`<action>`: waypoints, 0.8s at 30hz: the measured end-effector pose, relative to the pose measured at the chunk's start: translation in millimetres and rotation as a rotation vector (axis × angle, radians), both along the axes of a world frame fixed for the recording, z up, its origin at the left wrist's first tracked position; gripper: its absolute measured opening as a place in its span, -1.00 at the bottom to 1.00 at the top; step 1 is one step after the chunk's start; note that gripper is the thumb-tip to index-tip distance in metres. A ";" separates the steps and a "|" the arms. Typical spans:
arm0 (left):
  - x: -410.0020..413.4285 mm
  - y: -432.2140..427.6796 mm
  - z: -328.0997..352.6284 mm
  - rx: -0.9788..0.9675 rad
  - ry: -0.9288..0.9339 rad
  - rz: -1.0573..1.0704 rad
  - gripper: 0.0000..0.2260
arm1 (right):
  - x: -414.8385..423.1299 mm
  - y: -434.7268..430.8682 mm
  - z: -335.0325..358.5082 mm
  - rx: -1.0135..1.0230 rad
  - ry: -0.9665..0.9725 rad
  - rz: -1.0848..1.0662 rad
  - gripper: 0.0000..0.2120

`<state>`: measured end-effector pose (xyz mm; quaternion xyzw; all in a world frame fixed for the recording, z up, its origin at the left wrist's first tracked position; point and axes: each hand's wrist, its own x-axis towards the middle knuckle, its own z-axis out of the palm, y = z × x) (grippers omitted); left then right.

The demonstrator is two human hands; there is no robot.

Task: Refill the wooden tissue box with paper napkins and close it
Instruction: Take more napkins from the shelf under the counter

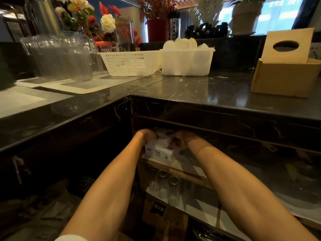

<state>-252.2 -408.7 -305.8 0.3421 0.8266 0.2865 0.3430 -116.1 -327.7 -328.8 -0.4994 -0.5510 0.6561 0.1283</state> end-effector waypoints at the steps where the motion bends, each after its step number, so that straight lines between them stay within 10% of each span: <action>1: -1.9 -4.6 -2.1 0.019 -0.046 -0.023 -0.59 | 3.7 -6.0 0.9 -0.032 0.030 0.007 -0.88; 8: 6.6 -84.1 -18.9 0.428 -0.636 -0.012 -0.54 | 60.5 -56.7 -2.8 -0.020 0.352 0.048 -0.71; 13: 32.8 -142.2 -60.5 0.531 -0.655 -0.126 -0.36 | 113.4 -116.8 -42.3 0.199 0.371 0.110 -0.58; 19: 78.3 -143.3 -71.6 0.569 -0.361 -0.238 -0.59 | 155.2 -151.8 -54.3 0.471 0.248 0.023 -0.61; 24: 102.7 -152.3 -35.3 0.443 -0.464 -0.315 -0.71 | 193.8 -166.7 -6.6 0.240 0.158 0.024 -0.55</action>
